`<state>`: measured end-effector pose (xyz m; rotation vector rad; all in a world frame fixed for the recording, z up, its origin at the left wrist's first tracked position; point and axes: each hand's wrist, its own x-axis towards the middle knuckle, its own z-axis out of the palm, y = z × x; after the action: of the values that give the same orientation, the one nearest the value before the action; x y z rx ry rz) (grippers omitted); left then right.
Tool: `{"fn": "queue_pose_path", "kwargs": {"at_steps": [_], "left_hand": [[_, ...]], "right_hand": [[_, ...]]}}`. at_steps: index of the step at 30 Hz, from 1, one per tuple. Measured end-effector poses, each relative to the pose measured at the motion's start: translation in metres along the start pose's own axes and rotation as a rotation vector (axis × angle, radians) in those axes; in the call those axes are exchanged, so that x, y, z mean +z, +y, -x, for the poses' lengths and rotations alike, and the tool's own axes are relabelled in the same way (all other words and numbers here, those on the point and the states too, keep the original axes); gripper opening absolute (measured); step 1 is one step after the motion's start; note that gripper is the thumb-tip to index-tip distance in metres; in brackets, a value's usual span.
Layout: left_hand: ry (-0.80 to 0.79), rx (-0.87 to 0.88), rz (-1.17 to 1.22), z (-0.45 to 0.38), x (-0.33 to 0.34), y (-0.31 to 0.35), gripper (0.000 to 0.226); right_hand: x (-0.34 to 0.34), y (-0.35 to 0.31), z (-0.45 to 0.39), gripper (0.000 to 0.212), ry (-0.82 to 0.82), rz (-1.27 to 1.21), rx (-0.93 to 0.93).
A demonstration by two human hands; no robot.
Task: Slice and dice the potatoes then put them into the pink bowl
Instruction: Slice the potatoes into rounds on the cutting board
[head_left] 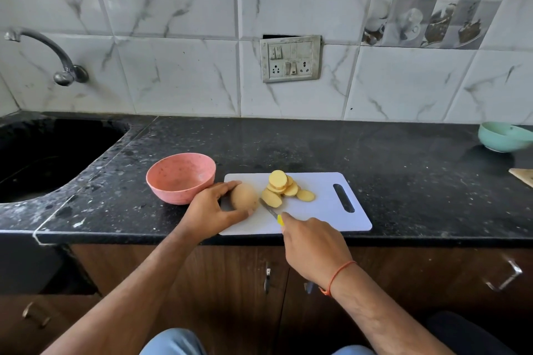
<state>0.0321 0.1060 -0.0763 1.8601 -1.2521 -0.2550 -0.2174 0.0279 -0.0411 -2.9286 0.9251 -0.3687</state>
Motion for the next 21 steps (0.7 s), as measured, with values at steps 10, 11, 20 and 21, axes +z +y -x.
{"fn": "queue_pose_path", "kwargs": {"at_steps": [10,11,20,21], "left_hand": [[0.001,-0.010,0.058,0.002,0.000,-0.001,0.081],[0.002,-0.011,0.063,0.003,0.000,-0.001,0.082],[0.056,-0.028,0.077,0.005,0.002,0.002,0.084],[0.056,-0.029,0.077,0.005,0.002,0.002,0.084]], "right_hand": [[-0.003,0.000,-0.009,0.026,0.021,-0.182,0.134],[-0.004,-0.002,-0.010,0.024,0.026,-0.194,0.136],[-0.007,-0.027,-0.025,0.017,0.078,-0.194,0.113],[-0.006,-0.028,-0.026,0.017,0.078,-0.182,0.101]]}}
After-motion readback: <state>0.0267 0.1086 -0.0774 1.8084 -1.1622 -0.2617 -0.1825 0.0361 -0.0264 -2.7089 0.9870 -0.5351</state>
